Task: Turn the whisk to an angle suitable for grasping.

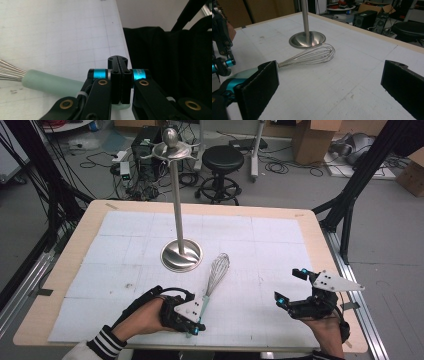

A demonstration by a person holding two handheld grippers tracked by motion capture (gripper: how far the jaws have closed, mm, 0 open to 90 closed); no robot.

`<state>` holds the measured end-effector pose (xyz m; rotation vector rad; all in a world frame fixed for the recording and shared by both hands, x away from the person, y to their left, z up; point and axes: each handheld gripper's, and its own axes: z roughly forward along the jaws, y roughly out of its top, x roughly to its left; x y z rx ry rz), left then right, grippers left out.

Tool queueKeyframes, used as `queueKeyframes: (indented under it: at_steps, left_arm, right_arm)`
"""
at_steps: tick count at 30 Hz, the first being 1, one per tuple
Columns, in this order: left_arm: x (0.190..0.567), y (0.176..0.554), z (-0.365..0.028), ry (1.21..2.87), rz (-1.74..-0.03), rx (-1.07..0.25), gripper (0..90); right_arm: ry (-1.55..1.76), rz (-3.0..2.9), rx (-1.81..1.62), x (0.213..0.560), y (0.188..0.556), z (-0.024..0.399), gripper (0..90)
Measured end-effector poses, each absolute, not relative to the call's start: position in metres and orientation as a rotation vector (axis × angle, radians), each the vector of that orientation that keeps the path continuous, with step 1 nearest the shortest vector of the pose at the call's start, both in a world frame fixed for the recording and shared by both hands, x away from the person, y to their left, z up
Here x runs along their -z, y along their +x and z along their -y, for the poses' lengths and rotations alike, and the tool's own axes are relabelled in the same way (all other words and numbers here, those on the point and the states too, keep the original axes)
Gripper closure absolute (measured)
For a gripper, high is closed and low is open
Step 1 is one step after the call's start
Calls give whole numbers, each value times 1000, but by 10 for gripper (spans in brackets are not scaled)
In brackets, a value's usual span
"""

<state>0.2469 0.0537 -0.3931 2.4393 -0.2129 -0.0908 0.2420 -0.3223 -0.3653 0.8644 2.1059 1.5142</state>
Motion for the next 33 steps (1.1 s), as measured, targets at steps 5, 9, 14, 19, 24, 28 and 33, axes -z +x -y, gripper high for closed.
queueKeyframes:
  at_steps: [5, 9, 14, 19, 24, 28, 33]
  left_arm:
    - [404, 241, -48, 2483, 230, 97, 897]
    - [407, 240, -46, 2502, 240, 90, 898]
    - [414, 239, -46, 2555, 248, 84, 897]
    - [416, 238, -47, 2573, 254, 79, 897]
    - [416, 238, -50, 2589, 256, 75, 897]
    - [416, 240, -52, 2593, 248, 77, 897]
    - [417, 241, -57, 2606, 237, 72, 897]
  right_arm:
    - [866, -2111, -1515, 365, 242, 322, 5]
    - [864, -2109, -1515, 365, 242, 322, 5]
    - [867, -2106, -1517, 365, 241, 323, 5]
    - [868, -2110, -1516, 365, 241, 323, 5]
    - [869, -2109, -1518, 365, 241, 323, 5]
    - [868, -2109, -1518, 365, 241, 323, 5]
    - [872, -2105, -1520, 364, 241, 324, 5]
